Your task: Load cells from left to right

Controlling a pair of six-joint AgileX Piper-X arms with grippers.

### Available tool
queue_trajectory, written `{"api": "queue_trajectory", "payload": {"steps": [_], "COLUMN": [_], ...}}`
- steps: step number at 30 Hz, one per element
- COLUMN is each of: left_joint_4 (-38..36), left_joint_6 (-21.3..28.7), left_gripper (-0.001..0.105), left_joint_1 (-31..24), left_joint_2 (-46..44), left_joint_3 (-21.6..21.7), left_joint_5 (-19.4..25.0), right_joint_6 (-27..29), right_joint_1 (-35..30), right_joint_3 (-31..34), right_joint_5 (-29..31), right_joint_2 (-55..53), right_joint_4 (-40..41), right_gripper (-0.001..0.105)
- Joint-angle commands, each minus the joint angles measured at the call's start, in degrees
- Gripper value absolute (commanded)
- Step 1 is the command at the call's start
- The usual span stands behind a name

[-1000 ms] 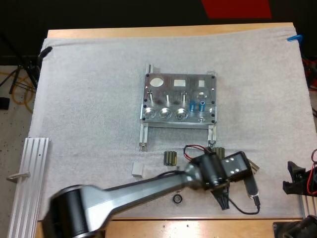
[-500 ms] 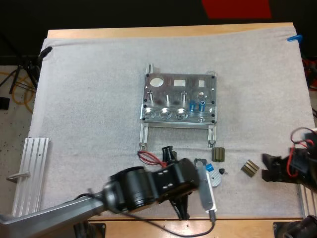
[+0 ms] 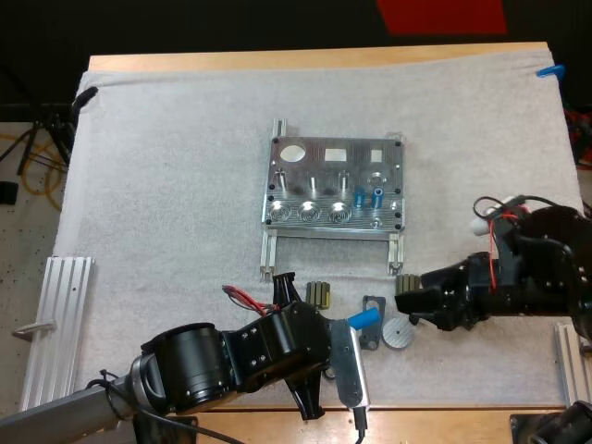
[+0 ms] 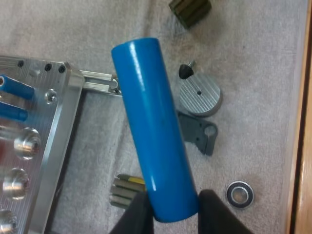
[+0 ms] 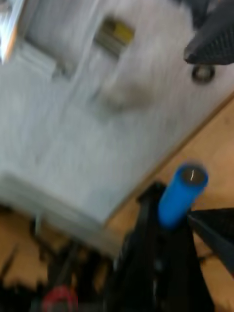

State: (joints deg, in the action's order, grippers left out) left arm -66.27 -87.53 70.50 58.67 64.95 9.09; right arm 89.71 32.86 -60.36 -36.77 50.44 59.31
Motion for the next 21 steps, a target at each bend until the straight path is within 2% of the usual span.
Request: {"api": "queue_trajectory", "payload": {"steps": [1,6,13,21], "left_joint_4": [0.3,1.9,4.9,5.3], "left_joint_6": [0.4,0.4,0.4,0.4], "left_gripper": [0.0,0.0,0.0,0.0], "left_joint_1": [0.0,0.0,0.0,0.0], "left_joint_2": [-0.2,-0.2,-0.2,-0.2], "left_joint_3": [0.0,0.0,0.0,0.0], "left_joint_5": [0.5,0.5,0.5,0.5], "right_joint_6": [0.9,0.9,0.9,0.4], "right_joint_1": [0.0,0.0,2.4,8.3], "right_joint_3": [0.0,0.0,0.0,0.0], "right_joint_5": [-4.5,-13.0,-18.0,-18.6], "right_joint_2": [0.6,3.6,8.1,10.0], "right_joint_4": [-1.3,-1.4,-2.6,-4.6], "right_gripper": [0.061,0.061,0.061,0.061]}}
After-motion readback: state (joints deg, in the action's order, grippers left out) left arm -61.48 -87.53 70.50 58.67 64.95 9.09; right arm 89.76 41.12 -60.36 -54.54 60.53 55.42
